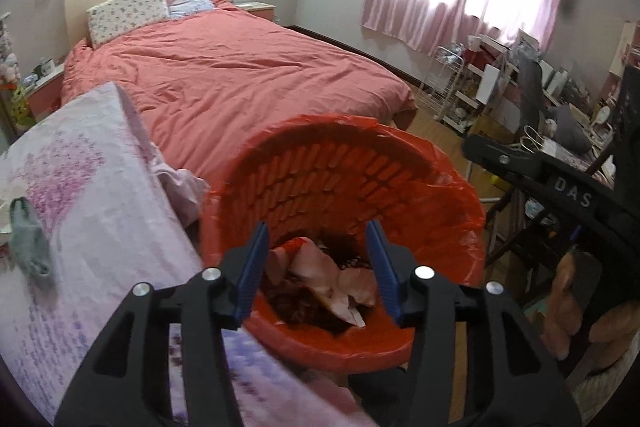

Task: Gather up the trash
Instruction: 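Open both grippers to drop the bag and towel into the orange basket, then grasp the grey-green sock with the right gripper while the left grasps the white tissue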

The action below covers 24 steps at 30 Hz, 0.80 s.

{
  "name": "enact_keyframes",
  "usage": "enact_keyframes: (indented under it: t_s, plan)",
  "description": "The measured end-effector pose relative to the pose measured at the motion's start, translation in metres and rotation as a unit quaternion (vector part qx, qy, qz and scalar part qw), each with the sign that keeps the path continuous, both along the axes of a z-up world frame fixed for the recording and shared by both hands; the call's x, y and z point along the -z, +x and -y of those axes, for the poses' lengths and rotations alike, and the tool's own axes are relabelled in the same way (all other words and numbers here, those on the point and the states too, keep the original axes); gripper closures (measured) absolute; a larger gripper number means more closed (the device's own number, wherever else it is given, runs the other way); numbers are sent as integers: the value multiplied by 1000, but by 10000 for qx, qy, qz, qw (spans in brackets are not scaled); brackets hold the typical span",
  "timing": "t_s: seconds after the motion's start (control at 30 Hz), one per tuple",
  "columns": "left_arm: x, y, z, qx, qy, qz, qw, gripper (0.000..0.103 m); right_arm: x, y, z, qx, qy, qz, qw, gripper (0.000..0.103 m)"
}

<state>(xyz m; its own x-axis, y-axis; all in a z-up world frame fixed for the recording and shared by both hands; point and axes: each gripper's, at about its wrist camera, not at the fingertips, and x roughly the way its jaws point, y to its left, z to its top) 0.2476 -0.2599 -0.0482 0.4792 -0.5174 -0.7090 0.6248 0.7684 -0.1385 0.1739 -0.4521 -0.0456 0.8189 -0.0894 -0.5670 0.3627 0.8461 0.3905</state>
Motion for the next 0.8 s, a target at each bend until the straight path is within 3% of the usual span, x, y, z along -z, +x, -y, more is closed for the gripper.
enact_keyframes:
  t_s: [0.27, 0.5, 0.8]
  plan:
    - [-11, 8, -60, -516, 121, 251, 9983, 42, -14, 4, -21, -77, -396, 17, 9992, 47]
    - [-18, 24, -148, -1311, 186, 387, 9904, 36, -24, 19, -65, -398, -754, -47, 9963, 46]
    - [-17, 43, -275, -2580, 467, 536, 9635, 25, -14, 59, -157, -1280, -993, -324, 9862, 45]
